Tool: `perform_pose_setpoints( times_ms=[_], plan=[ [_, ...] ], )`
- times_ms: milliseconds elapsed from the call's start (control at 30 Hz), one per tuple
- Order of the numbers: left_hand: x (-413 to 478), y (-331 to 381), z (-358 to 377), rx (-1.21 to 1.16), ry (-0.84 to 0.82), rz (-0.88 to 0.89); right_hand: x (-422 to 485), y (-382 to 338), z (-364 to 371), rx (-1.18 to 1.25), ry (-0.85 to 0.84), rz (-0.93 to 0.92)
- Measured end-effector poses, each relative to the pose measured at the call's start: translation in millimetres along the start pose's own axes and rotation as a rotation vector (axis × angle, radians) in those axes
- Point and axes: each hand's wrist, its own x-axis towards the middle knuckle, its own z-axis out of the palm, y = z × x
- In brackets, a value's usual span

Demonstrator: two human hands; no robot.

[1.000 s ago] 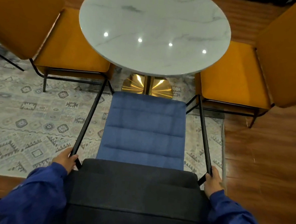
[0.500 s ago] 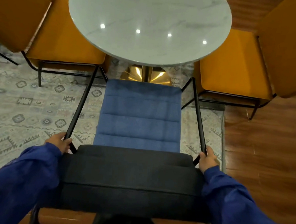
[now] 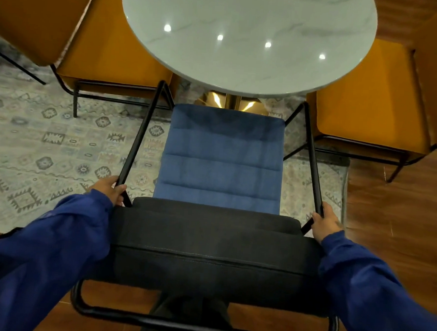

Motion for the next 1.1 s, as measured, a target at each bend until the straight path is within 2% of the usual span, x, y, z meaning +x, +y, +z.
perform_pose_setpoints(
  times_ms=[300, 400, 467, 533, 600, 633, 667, 700, 767, 800, 867, 933, 1000, 1100],
  plan=[
    [8.4, -6.6, 1.3, 0.093, -0.018, -0.045, -3.7, -0.7, 4.5, 0.025, 0.008, 0.053],
    [1.4, 1.6, -4.9, 0.319, 0.013, -0.013, -6.1, -2.1, 1.9, -0.007, -0.002, 0.071],
    [-10.4, 10.0, -8.1, 0.580, 0.063, 0.093, -10.4, -6.0, 0.7, -0.089, -0.008, 0.087],
    [-26.2, 18.3, -5.4, 0.734, 0.096, 0.315, -20.2, -13.6, -2.4, -0.374, 0.070, 0.061],
    [-44.9, 30.5, 1.8, 0.799, -0.019, 0.508, -35.2, -21.3, 1.1, -0.636, 0.135, -0.149],
    [-55.4, 40.1, 5.6, 0.760, -0.156, 0.508, -42.9, -26.4, 4.4, -0.675, 0.071, -0.266],
    [-65.2, 49.8, 10.0, 0.705, -0.331, 0.435, -50.6, -31.9, 7.7, -0.668, -0.059, -0.328],
    [-73.2, 57.7, 14.9, 0.658, -0.496, 0.341, -58.4, -38.6, 8.1, -0.653, -0.232, -0.303],
    [-83.6, 68.1, 21.1, 0.679, -0.675, 0.298, -70.8, -50.8, 3.1, -0.617, -0.496, -0.185],
    [-87.5, 68.5, 22.8, 0.727, -0.700, 0.319, -76.0, -53.0, -0.3, -0.598, -0.550, -0.193],
    [-95.0, 60.5, 19.7, 0.827, -0.712, 0.420, -88.3, -52.9, -5.7, -0.627, -0.642, -0.320],
    [-104.3, 48.1, 15.8, 0.913, -0.685, 0.604, -101.8, -48.0, -9.0, -0.739, -0.699, -0.490],
    [-115.6, 37.3, 16.2, 1.005, -0.644, 0.751, -115.2, -42.1, -6.6, -0.848, -0.664, -0.629],
    [-139.3, 23.4, 24.4, 1.072, -0.521, 0.822, -136.3, -33.9, 7.9, -0.898, -0.500, -0.712]
  ],
)
